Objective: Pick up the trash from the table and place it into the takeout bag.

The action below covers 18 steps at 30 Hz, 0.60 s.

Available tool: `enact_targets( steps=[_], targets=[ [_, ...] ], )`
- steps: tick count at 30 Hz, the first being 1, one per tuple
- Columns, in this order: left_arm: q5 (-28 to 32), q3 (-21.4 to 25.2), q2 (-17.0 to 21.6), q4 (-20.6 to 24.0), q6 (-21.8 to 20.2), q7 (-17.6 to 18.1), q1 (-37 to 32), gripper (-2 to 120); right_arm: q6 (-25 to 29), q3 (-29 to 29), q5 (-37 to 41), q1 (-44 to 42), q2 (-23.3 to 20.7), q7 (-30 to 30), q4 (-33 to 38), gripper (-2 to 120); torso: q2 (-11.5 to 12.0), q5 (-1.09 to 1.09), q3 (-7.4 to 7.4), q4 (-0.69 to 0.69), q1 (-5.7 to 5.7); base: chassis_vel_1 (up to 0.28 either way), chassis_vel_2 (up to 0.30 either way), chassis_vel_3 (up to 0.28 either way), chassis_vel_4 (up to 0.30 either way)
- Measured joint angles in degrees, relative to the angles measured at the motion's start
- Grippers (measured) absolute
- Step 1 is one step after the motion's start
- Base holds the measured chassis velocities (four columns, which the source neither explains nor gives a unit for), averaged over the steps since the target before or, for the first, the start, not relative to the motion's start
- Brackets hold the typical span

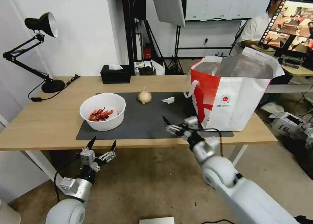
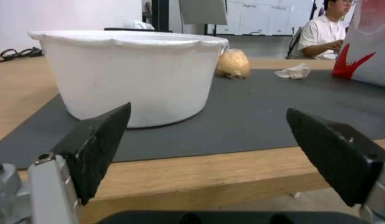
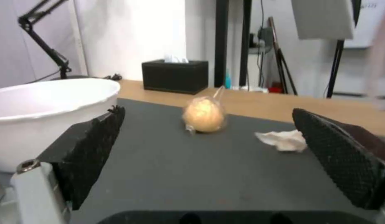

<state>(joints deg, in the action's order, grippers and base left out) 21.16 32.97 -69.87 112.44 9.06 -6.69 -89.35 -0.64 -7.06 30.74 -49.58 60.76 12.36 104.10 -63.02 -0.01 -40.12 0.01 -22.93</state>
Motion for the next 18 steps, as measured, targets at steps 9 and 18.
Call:
enact_targets(
  steps=[9, 18],
  targets=[
    [0.0, 0.4, -0.2, 0.6, 0.0, 0.0, -0.8, 100, -6.3, -5.1, 2.4, 11.2, 7.3, 10.2, -9.5, 100, 0.0, -0.01, 0.0, 0.0, 0.0, 0.0, 0.0, 0.0, 0.0],
    [0.1, 0.3, -0.2, 0.7, 0.0, 0.0, -0.8, 100, -11.3, -5.6, 6.7, 19.6, 11.8, 17.6, -17.3, 100, 0.0, 0.01, 0.01, 0.0, 0.0, 0.0, 0.0, 0.0, 0.0]
  ],
)
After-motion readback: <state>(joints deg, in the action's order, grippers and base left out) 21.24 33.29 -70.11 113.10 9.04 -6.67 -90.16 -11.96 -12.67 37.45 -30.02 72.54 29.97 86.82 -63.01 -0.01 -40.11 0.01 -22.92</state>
